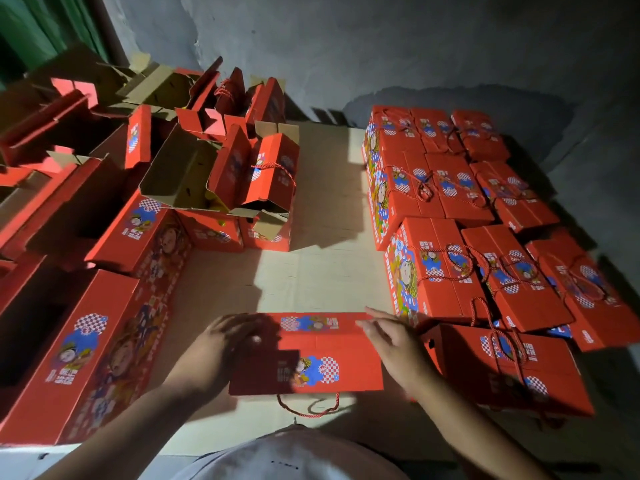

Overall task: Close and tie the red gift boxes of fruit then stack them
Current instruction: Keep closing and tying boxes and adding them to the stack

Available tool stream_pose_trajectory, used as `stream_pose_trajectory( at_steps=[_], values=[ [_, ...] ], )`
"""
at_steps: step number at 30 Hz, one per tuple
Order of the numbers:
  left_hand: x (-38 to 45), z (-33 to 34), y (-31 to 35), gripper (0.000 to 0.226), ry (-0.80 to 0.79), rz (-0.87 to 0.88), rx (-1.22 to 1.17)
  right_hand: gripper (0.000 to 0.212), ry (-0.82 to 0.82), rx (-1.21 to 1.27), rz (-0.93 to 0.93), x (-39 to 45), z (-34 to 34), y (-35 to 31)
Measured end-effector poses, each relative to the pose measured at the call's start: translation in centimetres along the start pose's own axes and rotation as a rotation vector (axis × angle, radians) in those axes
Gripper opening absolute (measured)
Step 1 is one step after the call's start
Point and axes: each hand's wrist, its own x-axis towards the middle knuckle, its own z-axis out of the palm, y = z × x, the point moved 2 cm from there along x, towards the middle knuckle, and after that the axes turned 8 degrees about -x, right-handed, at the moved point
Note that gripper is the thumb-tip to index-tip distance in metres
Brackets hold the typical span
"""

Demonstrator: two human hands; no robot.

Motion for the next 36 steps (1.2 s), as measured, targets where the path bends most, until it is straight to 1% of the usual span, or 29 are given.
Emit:
stream_pose_trajectory(
  at_steps=[1,2,3,4,6,8,10,12,14,19,24,26,31,34,36],
  values=[
    [0.0,0.4,-0.1,0.060,-0.024,0.030,0.053,0.037,-0.028,-0.057,-0.048,-0.3,0.2,0.2],
    [0.0,0.8,-0.4,0.057,-0.039,0.048,0.109,0.032,-0.053,-0.136,-0.096,-0.5,0.4,0.4],
    [0.0,1.1,-0.7,0.053,-0.060,0.055,0.172,0.034,-0.069,-0.217,-0.141,-0.6,0.7,0.6],
    [0.1,1.5,-1.1,0.054,-0.091,0.047,0.232,0.040,-0.084,-0.291,-0.174,-0.6,0.8,0.6],
    [0.6,1.7,-1.5,0.069,-0.187,-0.020,0.319,0.050,-0.130,-0.401,-0.219,-0.3,1.1,0.2],
    [1.3,1.9,-1.3,0.073,-0.260,-0.049,0.353,0.057,-0.179,-0.529,-0.271,0.1,1.8,-0.5],
    [2.0,1.9,-0.6,0.076,-0.321,-0.036,0.403,0.061,-0.220,-0.676,-0.316,0.4,2.5,-1.3],
    [2.8,2.0,0.0,0.073,-0.326,0.015,0.469,0.061,-0.188,-0.793,-0.374,0.7,3.1,-2.0],
    [3.4,2.0,0.7,0.071,-0.305,0.052,0.485,0.060,-0.159,-0.853,-0.400,0.9,3.2,-2.4],
    [3.5,2.9,1.1,0.077,-0.265,0.014,0.439,0.063,-0.165,-0.884,-0.379,1.3,3.8,-2.1],
    [2.3,4.1,0.5,0.070,-0.249,0.013,0.422,0.067,-0.200,-0.803,-0.366,0.3,4.6,-1.2],
    [1.6,4.4,0.2,0.069,-0.225,0.023,0.381,0.073,-0.197,-0.779,-0.358,-0.2,4.9,-0.7],
    [-0.5,4.6,-0.2,0.080,-0.194,0.072,0.321,0.089,-0.195,-0.806,-0.394,-1.9,5.4,1.0],
    [-0.5,4.5,-0.4,0.080,-0.190,0.074,0.287,0.104,-0.251,-0.811,-0.435,-2.3,4.7,1.5],
    [-0.3,4.5,-0.3,0.078,-0.178,0.060,0.251,0.110,-0.292,-0.805,-0.442,-2.5,4.2,1.4]
  ],
)
